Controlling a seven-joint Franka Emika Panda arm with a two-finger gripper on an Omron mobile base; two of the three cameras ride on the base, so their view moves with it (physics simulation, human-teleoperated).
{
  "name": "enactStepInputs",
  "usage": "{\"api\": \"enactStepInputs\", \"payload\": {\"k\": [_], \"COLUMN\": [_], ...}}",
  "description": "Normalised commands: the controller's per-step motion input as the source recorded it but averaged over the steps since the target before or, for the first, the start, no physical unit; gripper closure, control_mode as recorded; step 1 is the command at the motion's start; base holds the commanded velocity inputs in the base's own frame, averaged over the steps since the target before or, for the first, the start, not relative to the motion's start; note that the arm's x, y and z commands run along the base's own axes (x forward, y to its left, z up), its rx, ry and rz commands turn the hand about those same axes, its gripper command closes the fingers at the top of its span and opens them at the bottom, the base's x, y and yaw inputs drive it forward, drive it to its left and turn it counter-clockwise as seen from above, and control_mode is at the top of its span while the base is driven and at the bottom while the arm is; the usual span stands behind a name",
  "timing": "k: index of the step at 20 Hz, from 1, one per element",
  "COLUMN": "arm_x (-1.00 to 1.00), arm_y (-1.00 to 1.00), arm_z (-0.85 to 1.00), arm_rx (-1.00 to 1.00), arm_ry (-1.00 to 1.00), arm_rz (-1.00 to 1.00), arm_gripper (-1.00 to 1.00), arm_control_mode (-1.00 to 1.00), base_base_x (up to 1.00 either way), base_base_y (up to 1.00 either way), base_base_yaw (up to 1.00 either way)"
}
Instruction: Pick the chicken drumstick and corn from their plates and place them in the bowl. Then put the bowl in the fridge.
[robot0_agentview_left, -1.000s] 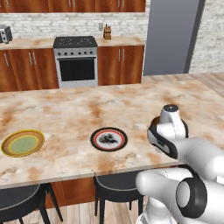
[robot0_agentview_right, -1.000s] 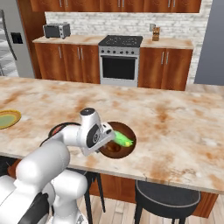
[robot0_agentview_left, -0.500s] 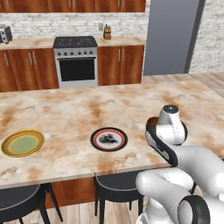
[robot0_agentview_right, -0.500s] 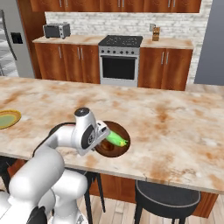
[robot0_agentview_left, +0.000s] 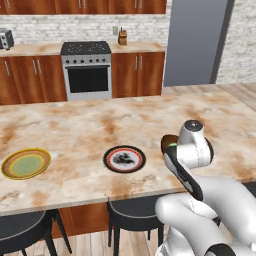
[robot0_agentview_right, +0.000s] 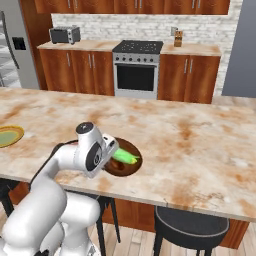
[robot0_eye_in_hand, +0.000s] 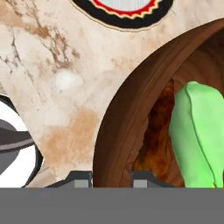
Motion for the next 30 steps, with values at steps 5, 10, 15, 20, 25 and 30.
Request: {"api": "enactStepInputs", "payload": {"k": [5, 10, 15, 20, 25, 30], "arm_x": [-0.28, -0.24, -0.36, -0.43, -0.41, -0.36], "arm_y": [0.10, 0.03, 0.02, 0.08, 0.14, 0.15], "arm_z": [0.39, 0.33, 0.28, 0.24, 0.27, 0.10], "arm_rx": [-0.17, -0.08, 0.00, -0.04, -0.15, -0.06], "arm_ry": [0.00, 0.00, -0.13, -0.23, -0.04, -0.05], "arm_rz": [0.23, 0.23, 0.18, 0.03, 0.00, 0.01], "arm_gripper": [1.00, 1.00, 1.00, 1.00, 1.00, 1.00], "arm_control_mode": [-1.00, -1.00, -1.00, -1.00, -1.00, -1.00], "base_base_x": [0.00, 0.00, 0.00, 0.00, 0.00, 0.00], "base_base_y": [0.00, 0.00, 0.00, 0.00, 0.00, 0.00], "base_base_yaw": [0.00, 0.00, 0.00, 0.00, 0.00, 0.00]}}
